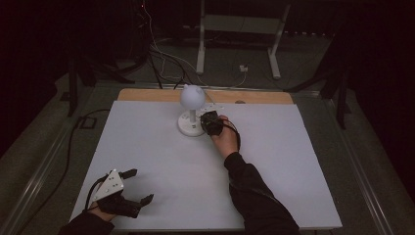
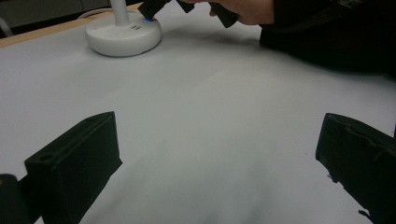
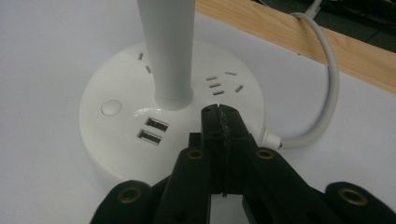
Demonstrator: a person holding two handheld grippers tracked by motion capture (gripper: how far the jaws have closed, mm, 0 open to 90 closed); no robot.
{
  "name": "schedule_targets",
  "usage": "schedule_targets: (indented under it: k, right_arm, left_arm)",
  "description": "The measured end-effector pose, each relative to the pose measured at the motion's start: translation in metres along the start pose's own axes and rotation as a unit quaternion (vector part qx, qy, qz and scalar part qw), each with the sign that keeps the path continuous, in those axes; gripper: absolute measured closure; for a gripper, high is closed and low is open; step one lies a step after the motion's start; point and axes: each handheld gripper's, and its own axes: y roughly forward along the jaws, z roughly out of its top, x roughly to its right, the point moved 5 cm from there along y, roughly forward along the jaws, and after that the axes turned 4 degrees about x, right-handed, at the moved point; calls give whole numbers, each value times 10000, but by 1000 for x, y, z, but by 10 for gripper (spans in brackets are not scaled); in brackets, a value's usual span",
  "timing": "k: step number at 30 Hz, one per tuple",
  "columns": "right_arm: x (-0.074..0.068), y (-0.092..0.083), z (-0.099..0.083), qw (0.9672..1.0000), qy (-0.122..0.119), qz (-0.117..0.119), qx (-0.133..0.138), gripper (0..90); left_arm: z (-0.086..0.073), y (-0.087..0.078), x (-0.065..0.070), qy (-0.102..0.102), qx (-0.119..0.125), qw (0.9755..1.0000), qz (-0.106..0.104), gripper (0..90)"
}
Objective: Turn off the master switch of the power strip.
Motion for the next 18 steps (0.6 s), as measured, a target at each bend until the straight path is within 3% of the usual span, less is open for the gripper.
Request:
schedule_targets:
  k: [8, 11, 15, 18]
  right_arm:
    - [-1, 1, 1, 10000, -42, 5, -17, 900]
    - [-4, 1, 0, 9998, -191, -81, 0, 900]
    - [-3, 1, 0, 10000, -85, -20, 7, 900]
    - [-5, 1, 1, 9997, -196, -140, -64, 900]
  left_arm:
    - [0, 0, 0, -6, 13, 10000, 1, 3]
    - [0, 0, 0, -7, 2, 10000, 1, 3]
    - [0, 0, 0, -5, -1, 10000, 0, 3]
    - [0, 1, 0, -9, -7, 10000, -8, 3]
